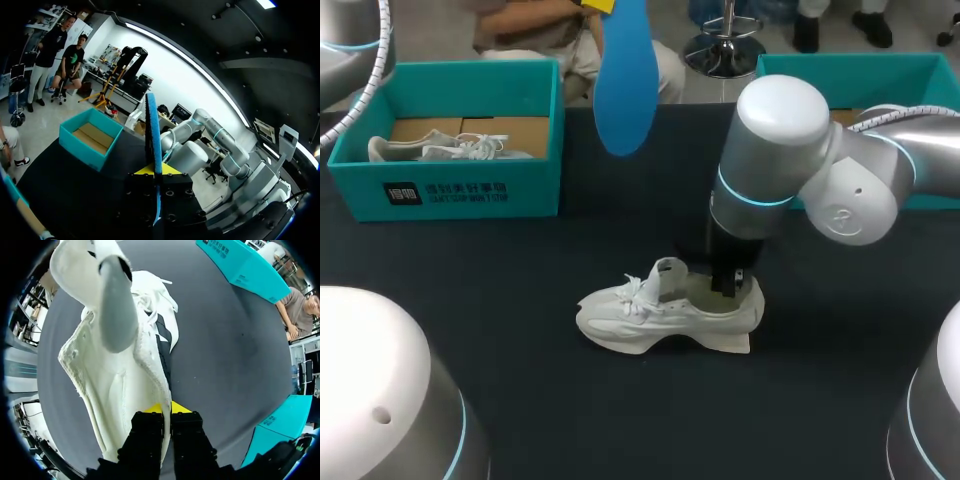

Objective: Take the shoe out of the shoebox, open the shoe tongue, remove and reinsert the insole, then place the shoe into the shoebox

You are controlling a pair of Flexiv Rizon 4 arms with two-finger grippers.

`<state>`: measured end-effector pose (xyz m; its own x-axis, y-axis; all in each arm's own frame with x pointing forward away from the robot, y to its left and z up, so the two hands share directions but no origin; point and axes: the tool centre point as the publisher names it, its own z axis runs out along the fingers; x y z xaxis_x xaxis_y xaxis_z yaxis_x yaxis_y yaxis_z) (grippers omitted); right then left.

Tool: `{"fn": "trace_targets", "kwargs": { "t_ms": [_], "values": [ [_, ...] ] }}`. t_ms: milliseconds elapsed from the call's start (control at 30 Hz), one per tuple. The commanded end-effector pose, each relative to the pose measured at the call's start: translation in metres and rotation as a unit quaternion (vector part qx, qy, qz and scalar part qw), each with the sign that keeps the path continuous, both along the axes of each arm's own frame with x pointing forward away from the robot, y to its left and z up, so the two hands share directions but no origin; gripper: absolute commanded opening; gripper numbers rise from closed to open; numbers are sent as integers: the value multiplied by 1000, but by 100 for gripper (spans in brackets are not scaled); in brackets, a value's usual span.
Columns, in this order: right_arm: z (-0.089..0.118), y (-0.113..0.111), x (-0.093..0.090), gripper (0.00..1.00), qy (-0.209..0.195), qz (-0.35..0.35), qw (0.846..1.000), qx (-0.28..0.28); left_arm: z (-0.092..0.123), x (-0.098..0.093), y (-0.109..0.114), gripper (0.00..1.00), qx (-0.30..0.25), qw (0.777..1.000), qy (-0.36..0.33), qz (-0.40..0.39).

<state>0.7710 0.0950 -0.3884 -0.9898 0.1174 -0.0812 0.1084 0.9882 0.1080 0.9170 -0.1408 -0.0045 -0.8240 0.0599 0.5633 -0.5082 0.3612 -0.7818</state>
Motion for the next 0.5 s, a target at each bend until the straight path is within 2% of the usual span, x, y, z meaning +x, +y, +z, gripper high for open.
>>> {"fn": "trace_targets", "kwargs": {
  "t_ms": [33, 233, 500],
  "values": [
    [7, 0, -3, 0, -4, -1, 1000, -3, 0, 1, 0, 0, 0, 1000, 0, -1],
    [24, -7, -4, 0, -12, -6, 1000, -2, 0, 1, 0, 0, 0, 1000, 0, -1],
    [70, -24, -1, 0, -26, -10, 1000, -1, 0, 1, 0, 0, 0, 1000, 0, -1]
  ]
}}
